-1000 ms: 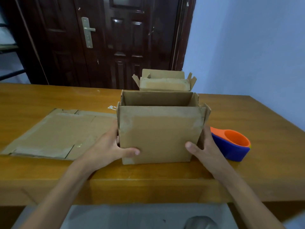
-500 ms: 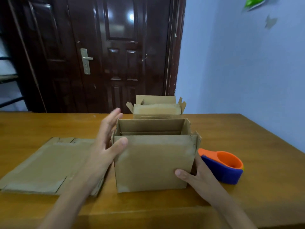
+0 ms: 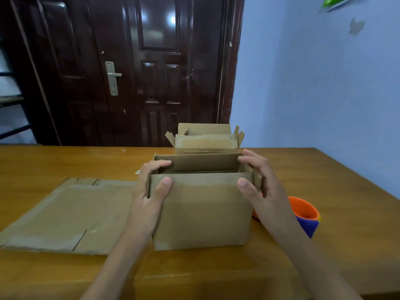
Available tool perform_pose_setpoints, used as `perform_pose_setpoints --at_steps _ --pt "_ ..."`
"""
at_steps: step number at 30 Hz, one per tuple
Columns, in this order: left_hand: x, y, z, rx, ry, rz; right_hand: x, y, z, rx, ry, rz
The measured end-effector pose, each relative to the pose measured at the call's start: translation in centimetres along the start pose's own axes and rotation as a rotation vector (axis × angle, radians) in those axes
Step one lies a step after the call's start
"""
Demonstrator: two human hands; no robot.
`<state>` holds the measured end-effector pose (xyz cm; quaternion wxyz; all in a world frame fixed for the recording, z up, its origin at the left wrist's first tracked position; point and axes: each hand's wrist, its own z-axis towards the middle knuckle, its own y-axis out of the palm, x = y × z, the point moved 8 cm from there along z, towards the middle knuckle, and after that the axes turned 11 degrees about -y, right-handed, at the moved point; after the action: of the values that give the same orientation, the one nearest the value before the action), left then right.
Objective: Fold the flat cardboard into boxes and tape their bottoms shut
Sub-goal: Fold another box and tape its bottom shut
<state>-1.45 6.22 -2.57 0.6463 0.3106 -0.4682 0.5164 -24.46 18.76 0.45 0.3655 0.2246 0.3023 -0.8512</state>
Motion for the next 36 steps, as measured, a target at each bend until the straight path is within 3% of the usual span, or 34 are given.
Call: perform_pose_setpoints --at_steps 7,10,15,18,28,31,36 --pt "-0.2 0.1 0.0 0.042 0.021 -0.034 1.5 0.8 0.7 0.013 0.011 -0.085" --pt "-0.5 0.1 0.0 0.041 0.006 -0.069 1.6 0.3 1.4 0.03 0.112 -0.1" --pt "-0.4 0.1 0.0 0.02 -0.024 -0.154 1.2 -0.2 2.7 -0.085 0.165 -0.211" --pt "-0.5 0.0 0.0 0.03 -0.032 -0.194 1.2 -0.5 2.0 -0.134 0.189 -0.133" --pt "-0.5 0.0 0.0 0.034 -0.03 -0.124 1.6 0.3 0.8 -0.116 0.097 -0.091" --pt "-0.4 0.0 -0.1 0.024 -0.038 -0.116 1.3 -0.1 0.8 -0.182 0.157 -0.015" --pt "-0.5 0.1 -0.1 -0.014 -0.071 -0.192 0.5 -0.3 0.4 -0.213 0.266 0.36"
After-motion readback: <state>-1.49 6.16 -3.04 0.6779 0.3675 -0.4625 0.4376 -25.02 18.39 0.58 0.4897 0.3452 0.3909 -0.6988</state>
